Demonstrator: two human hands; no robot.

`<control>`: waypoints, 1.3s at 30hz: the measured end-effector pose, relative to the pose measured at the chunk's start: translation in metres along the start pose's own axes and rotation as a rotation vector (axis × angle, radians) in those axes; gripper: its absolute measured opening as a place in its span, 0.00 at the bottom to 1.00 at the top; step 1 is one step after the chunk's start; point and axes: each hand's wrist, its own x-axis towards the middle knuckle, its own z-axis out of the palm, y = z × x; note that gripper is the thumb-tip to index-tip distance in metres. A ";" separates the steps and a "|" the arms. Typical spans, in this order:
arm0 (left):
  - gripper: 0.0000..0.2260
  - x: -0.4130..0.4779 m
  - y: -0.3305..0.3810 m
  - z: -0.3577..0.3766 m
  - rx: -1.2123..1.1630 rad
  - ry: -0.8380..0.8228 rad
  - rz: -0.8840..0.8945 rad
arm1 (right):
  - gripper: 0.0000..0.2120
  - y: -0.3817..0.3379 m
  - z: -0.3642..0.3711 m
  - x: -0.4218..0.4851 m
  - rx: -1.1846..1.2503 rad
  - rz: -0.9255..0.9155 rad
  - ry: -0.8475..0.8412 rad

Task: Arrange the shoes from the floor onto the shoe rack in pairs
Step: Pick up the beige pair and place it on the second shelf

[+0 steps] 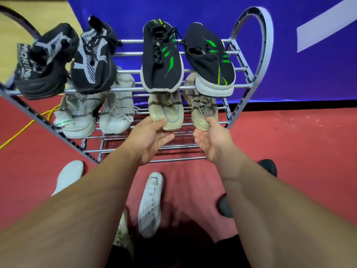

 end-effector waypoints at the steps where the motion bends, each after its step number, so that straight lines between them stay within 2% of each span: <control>1: 0.08 0.004 -0.006 0.001 0.020 0.054 0.015 | 0.21 -0.001 0.000 0.001 0.001 -0.006 -0.007; 3: 0.14 0.011 -0.018 0.000 0.065 0.188 0.012 | 0.21 -0.001 -0.002 0.003 -0.029 -0.013 -0.013; 5: 0.20 0.016 -0.027 -0.004 0.092 0.248 0.001 | 0.22 0.000 -0.003 0.005 -0.055 -0.006 -0.010; 9: 0.16 0.018 -0.022 -0.005 0.069 0.229 0.001 | 0.22 -0.001 0.000 0.009 -0.058 0.001 0.015; 14: 0.17 0.022 -0.022 -0.005 0.093 0.222 0.053 | 0.21 -0.004 0.002 0.008 -0.033 -0.029 0.064; 17: 0.08 0.023 -0.021 0.004 0.101 0.196 0.103 | 0.20 -0.007 0.003 0.009 -0.037 -0.036 0.076; 20: 0.05 0.026 -0.023 0.009 0.084 0.192 0.111 | 0.22 -0.008 0.005 0.010 -0.020 -0.039 0.046; 23: 0.05 0.032 -0.029 0.008 0.065 0.208 0.089 | 0.20 -0.005 0.006 0.010 -0.014 -0.021 -0.012; 25: 0.11 0.034 -0.031 0.005 0.095 0.218 0.086 | 0.17 0.000 0.006 0.009 -0.034 0.009 -0.078; 28: 0.15 0.029 -0.031 -0.001 0.314 0.256 0.126 | 0.17 0.004 0.004 0.008 -0.057 0.018 -0.141; 30: 0.11 0.019 -0.026 -0.013 0.479 0.240 0.142 | 0.20 0.005 0.001 0.007 -0.109 0.044 -0.180; 32: 0.08 0.005 -0.016 -0.030 0.638 0.180 0.125 | 0.19 0.007 0.001 0.003 -0.225 0.090 -0.213; 36: 0.08 -0.030 0.008 -0.080 1.050 -0.067 -0.115 | 0.15 0.015 0.011 -0.015 -0.599 0.076 -0.227; 39: 0.06 -0.065 0.022 -0.128 1.268 -0.146 -0.301 | 0.12 0.025 0.025 -0.040 -0.816 0.014 -0.258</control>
